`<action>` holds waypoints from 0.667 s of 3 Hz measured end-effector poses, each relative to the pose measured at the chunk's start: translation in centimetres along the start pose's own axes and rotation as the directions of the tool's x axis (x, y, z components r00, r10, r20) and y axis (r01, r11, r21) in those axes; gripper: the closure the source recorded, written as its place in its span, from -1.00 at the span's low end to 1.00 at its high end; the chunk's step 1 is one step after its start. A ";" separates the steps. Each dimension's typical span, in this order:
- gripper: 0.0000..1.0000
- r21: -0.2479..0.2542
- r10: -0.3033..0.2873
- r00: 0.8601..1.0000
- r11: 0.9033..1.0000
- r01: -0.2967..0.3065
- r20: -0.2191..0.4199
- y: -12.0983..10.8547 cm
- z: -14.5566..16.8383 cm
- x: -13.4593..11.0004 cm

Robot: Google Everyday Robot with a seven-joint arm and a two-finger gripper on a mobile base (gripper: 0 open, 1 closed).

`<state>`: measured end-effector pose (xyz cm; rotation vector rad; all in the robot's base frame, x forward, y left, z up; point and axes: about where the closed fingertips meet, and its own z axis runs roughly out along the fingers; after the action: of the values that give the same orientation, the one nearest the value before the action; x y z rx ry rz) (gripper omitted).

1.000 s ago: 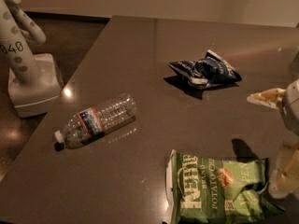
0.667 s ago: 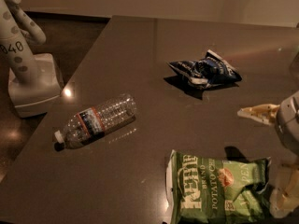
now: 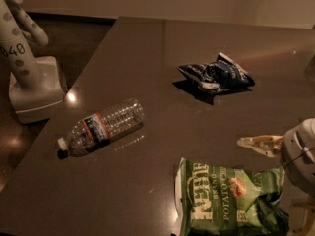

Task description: Move green jalapeno chip bag near water bottle

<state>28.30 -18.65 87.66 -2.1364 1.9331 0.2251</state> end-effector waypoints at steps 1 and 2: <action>-0.70 -0.023 -0.019 0.999 1.000 0.019 -0.027 0.1 1.2 -0.3; -0.22 -0.020 -0.021 0.998 1.000 0.020 -0.059 -0.4 1.6 -0.5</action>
Offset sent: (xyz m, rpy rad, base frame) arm 0.0104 0.0131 -0.0188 -0.1005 0.0081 0.0126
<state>28.74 -17.65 86.27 -2.1979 1.9484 0.1793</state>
